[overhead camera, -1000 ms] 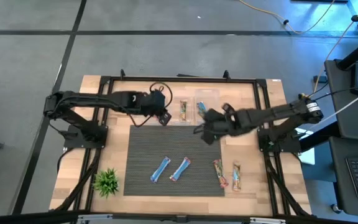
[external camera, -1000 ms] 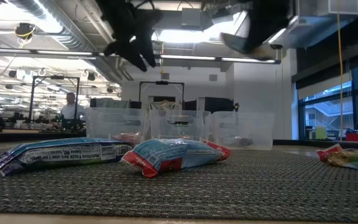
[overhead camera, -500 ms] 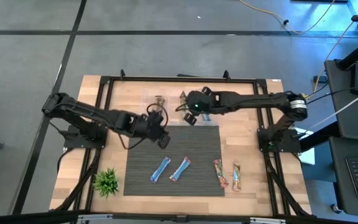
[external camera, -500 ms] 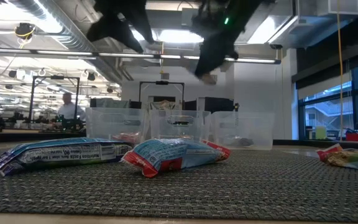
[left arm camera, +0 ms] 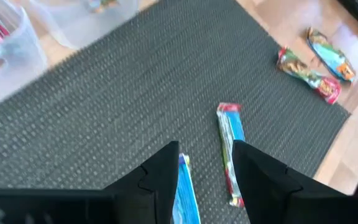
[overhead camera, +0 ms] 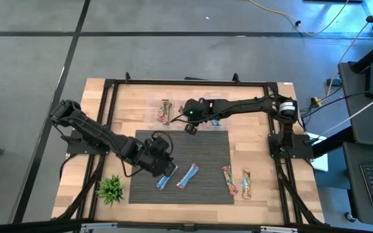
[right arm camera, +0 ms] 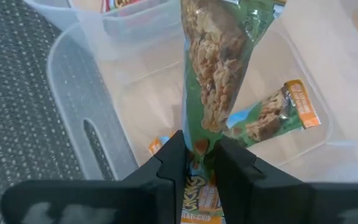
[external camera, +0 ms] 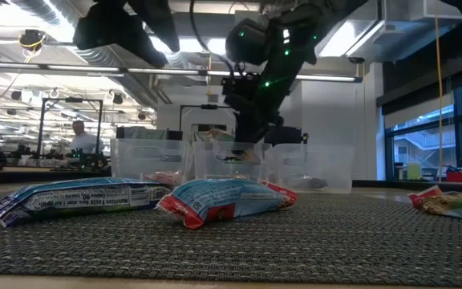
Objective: Pick and place Granola Bars by type
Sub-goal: Put the right orange granola bar into the middle transparent bin
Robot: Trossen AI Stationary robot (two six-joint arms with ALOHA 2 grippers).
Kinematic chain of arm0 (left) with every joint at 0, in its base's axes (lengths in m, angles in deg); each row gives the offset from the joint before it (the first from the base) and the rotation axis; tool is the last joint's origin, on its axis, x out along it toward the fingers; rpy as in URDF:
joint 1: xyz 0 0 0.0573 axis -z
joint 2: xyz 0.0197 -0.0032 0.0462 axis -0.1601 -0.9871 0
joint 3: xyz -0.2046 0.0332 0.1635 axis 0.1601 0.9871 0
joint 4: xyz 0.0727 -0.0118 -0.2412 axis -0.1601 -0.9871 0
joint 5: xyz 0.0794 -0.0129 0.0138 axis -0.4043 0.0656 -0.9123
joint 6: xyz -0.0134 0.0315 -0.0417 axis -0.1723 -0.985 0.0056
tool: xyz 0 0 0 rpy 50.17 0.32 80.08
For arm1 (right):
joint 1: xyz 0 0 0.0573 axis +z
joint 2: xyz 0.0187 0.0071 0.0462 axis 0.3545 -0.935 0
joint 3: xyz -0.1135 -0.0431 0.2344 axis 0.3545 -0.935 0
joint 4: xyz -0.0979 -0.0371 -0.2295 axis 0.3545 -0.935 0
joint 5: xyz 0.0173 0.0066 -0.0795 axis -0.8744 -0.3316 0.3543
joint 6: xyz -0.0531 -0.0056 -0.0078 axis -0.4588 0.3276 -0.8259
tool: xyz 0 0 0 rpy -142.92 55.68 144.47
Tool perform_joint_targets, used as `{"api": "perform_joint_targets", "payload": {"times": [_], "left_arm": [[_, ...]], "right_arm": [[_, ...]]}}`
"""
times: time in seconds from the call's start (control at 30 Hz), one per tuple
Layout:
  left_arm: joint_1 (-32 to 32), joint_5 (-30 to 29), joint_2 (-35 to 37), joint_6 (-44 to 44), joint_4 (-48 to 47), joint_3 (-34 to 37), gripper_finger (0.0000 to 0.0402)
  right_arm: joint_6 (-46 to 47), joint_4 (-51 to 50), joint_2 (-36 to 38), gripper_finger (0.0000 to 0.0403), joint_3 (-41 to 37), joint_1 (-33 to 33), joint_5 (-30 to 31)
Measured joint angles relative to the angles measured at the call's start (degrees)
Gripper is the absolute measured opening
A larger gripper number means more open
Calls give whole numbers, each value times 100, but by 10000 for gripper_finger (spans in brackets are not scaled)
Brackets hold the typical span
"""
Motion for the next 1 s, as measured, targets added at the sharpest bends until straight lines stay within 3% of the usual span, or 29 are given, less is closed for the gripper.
{"api": "perform_joint_targets", "payload": {"times": [0.33, 0.8, 1.0], "left_arm": [[182, 182, -586, 334, 24, 0, 150], [177, 1317, -1520, 541, 63, 0, 219], [160, 1314, -1646, 679, 147, 0, 232]], "right_arm": [[-147, 91, -106, 74, -4, -38, 7], [-134, 89, -106, 75, -2, -75, -47], [-132, 103, -106, 109, -2, -77, -55]]}}
